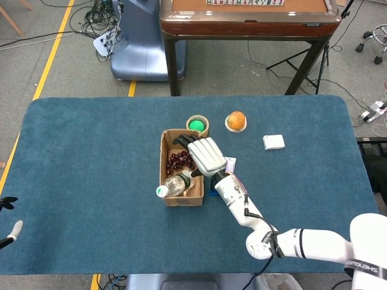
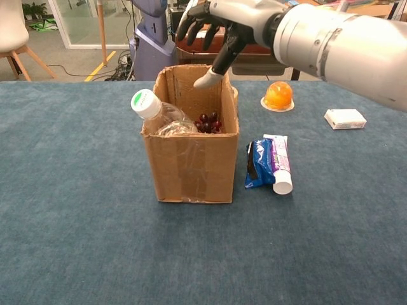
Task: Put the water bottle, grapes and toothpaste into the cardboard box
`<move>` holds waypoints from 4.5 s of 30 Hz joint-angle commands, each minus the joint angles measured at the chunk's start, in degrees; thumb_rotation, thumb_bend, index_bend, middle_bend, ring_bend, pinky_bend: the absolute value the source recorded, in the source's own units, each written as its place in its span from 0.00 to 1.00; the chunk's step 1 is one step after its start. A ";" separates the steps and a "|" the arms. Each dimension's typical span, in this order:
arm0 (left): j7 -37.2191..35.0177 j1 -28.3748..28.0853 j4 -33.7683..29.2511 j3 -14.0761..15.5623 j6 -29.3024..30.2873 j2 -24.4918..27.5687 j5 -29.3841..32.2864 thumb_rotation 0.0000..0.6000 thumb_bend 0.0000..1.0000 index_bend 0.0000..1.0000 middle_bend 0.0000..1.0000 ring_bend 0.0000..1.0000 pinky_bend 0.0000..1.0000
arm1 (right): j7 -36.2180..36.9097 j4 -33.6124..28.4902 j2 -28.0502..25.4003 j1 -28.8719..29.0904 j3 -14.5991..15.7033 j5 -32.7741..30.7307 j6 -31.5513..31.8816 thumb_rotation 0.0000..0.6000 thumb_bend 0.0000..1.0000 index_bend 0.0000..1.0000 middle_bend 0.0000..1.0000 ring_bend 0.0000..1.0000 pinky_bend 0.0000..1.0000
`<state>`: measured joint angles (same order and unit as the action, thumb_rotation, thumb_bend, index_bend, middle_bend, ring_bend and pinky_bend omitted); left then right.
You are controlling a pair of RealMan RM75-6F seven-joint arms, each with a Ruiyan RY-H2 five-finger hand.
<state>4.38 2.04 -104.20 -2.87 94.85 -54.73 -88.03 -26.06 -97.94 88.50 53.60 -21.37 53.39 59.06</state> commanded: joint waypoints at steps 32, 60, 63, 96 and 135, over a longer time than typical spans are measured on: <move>1.87 -0.68 0.51 -0.21 -1.55 -1.17 1.09 1.00 0.28 0.32 0.44 0.35 0.55 | 4.08 7.75 -14.20 -12.62 19.21 25.11 -1.90 1.00 0.00 0.43 0.22 0.17 0.31; 1.01 -0.39 0.32 -0.32 -0.92 -0.78 0.95 1.00 0.28 0.32 0.43 0.35 0.55 | 4.46 20.62 -2.95 -11.31 22.31 31.61 -7.61 1.00 0.00 0.44 0.04 0.00 0.09; 0.92 -0.38 0.31 -0.31 -0.91 -0.73 0.91 1.00 0.28 0.32 0.44 0.35 0.55 | 3.90 21.29 -1.83 -11.53 21.99 30.58 -8.08 1.00 0.00 0.44 0.04 0.00 0.09; 1.72 -0.45 0.26 -0.05 -1.21 -0.93 0.52 1.00 0.28 0.32 0.43 0.35 0.55 | -2.47 20.44 -1.63 -13.38 20.07 26.41 -6.68 1.00 0.08 0.47 0.04 0.00 0.09; 1.89 -0.68 0.31 0.05 -1.88 -1.20 0.99 1.00 0.28 0.32 0.44 0.35 0.55 | -0.17 27.82 2.71 -13.73 20.99 32.40 -3.68 1.00 0.00 0.38 0.04 0.00 0.09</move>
<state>6.27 1.35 -103.88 -2.82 92.96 -55.93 -87.04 -26.31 -70.11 91.12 39.83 -0.40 85.70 55.33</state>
